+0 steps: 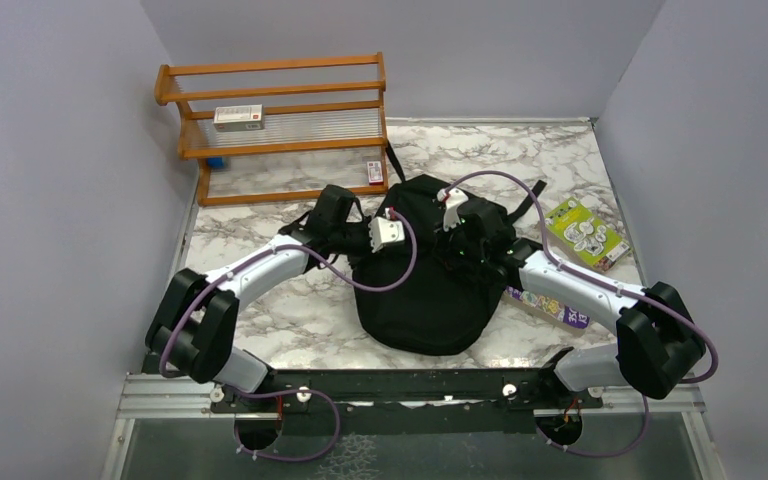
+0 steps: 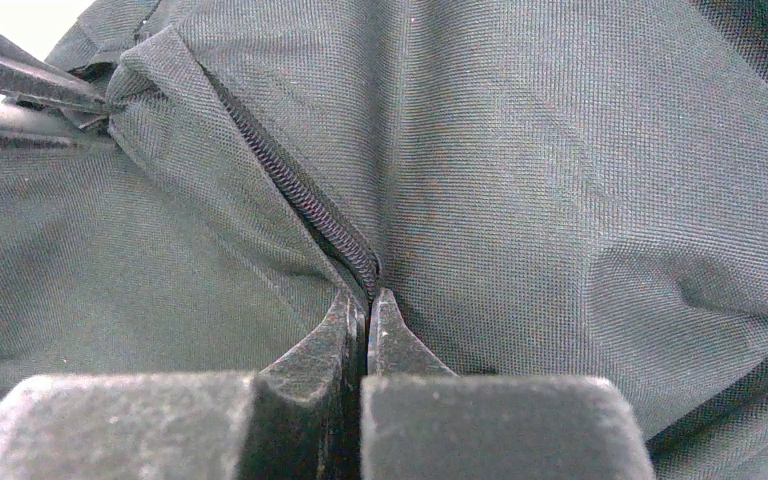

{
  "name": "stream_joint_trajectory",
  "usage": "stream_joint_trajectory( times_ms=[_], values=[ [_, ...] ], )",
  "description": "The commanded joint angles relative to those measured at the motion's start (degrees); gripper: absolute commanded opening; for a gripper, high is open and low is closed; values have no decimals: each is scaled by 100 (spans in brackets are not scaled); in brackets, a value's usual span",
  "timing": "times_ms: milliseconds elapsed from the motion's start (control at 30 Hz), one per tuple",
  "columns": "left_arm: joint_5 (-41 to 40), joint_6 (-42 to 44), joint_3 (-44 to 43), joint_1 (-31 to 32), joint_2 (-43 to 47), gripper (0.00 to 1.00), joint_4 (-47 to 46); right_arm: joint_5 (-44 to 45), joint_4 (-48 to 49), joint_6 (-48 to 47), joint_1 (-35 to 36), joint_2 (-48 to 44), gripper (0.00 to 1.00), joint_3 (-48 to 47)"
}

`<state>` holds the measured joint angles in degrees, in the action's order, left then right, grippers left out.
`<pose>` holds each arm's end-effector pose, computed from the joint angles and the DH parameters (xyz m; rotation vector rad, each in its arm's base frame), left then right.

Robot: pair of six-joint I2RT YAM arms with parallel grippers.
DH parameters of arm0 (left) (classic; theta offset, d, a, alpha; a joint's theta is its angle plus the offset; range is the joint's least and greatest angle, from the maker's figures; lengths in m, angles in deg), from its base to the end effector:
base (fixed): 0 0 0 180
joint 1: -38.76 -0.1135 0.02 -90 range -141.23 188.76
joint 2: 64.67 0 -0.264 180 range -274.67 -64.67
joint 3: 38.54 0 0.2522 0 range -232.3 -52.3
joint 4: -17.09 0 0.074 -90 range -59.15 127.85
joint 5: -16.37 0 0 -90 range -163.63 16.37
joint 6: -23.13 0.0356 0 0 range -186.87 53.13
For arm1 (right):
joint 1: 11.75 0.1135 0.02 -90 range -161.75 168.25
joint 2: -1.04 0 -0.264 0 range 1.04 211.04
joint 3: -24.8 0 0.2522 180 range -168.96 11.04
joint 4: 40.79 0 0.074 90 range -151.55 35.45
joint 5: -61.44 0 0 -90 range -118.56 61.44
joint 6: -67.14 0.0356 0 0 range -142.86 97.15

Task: Pack the student bag
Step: Unzip the student bag at the center of the board.

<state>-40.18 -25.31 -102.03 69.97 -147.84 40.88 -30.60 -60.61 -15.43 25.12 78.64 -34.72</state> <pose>0.2476 -0.1729 0.2193 1.5514 1.6208 -0.5796 0.2309 0.1747 0.2258 -0.5964 2.1921 0.4561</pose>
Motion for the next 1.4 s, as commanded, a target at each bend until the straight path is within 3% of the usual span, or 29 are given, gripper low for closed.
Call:
stream_joint_trajectory(
  times_ms=[0, 67, 267, 600, 867, 1133, 1367],
  values=[
    [251, 62, -539, -17, -344, 6, 493, 81, 167, -48, 14, -150, 1, 33],
    [311, 10, -672, -22, -463, 0, 606, 131, 117, -40, 14, -137, 1, -13],
    [372, -338, -673, -31, -318, 0, 505, 500, 103, 114, 14, -139, 1, 0],
    [132, -2034, 417, -79, 783, 0, -1449, 1067, -63, 503, 14, 32, 1, -188],
    [119, -2796, 875, -119, 1143, 0, -2240, 1196, -129, 590, 14, 62, 1, -238],
    [559, -3012, 918, -114, 1198, 0, -2156, 1314, -184, 815, 14, 50, 1, -292],
    [520, -3440, 1225, -114, 1754, 0, -2118, 1569, -235, 1152, -7, 221, 1, -565]
  ],
)
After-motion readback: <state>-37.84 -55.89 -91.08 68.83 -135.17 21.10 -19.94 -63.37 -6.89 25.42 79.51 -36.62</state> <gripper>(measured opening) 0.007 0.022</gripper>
